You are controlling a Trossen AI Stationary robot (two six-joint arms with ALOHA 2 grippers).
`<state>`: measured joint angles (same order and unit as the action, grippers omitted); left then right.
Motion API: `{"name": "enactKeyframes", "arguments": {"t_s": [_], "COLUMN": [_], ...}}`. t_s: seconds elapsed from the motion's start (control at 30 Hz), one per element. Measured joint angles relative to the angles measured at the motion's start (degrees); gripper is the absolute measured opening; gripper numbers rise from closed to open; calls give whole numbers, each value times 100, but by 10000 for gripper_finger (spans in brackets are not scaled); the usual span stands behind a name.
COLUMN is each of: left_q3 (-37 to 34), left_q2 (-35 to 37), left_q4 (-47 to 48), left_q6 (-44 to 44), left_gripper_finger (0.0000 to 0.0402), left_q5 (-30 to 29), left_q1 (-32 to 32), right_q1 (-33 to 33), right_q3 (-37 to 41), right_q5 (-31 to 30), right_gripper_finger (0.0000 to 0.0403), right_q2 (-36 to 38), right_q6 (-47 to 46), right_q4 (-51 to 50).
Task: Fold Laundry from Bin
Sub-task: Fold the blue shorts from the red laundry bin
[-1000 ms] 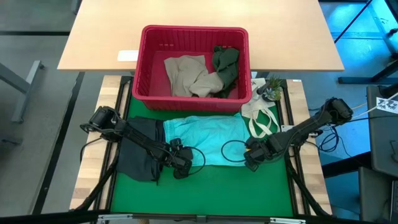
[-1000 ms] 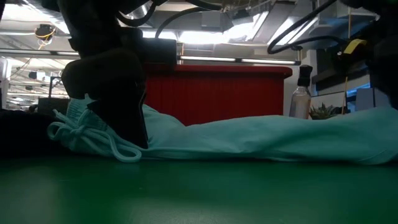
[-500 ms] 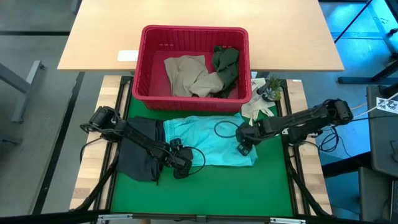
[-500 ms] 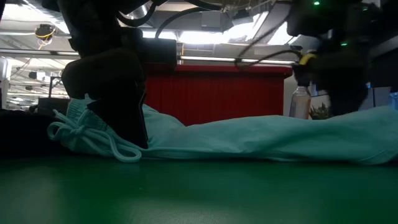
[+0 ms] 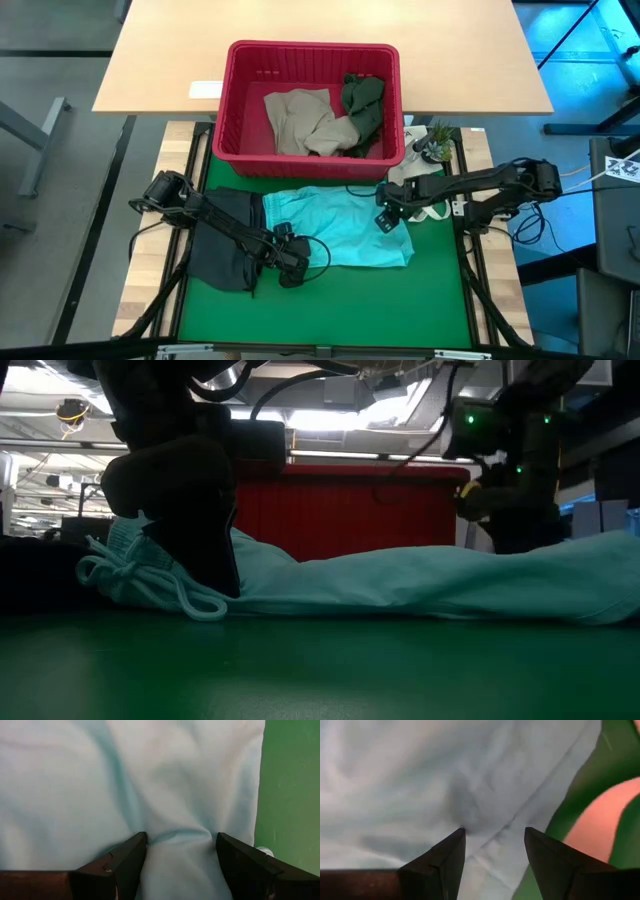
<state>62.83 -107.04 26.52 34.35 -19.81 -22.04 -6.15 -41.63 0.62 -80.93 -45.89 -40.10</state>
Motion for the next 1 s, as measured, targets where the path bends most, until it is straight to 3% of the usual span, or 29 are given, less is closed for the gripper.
{"name": "enactKeyframes", "arguments": {"t_s": [0.37, 0.6, 0.8, 1.0], "left_q3": [2, 2, 2, 2], "left_q2": [0, 0, 0, 0], "left_q4": [-22, -23, -24, -24], "left_q6": [0, 0, 0, 7], "left_gripper_finger": [236, 236, 236, 236], "left_q5": [-2, -2, -2, -2], "left_q1": [0, 0, 0, 0], "right_q1": [-66, -64, -64, -62], "right_q3": [374, 331, -176, -362], "right_q5": [495, 355, -301, 240], "right_gripper_finger": [205, 205, 205, 205], "right_q2": [3, 4, 7, 9], "right_q6": [134, 134, 288, 567], "right_q4": [759, 359, -616, -171]}}
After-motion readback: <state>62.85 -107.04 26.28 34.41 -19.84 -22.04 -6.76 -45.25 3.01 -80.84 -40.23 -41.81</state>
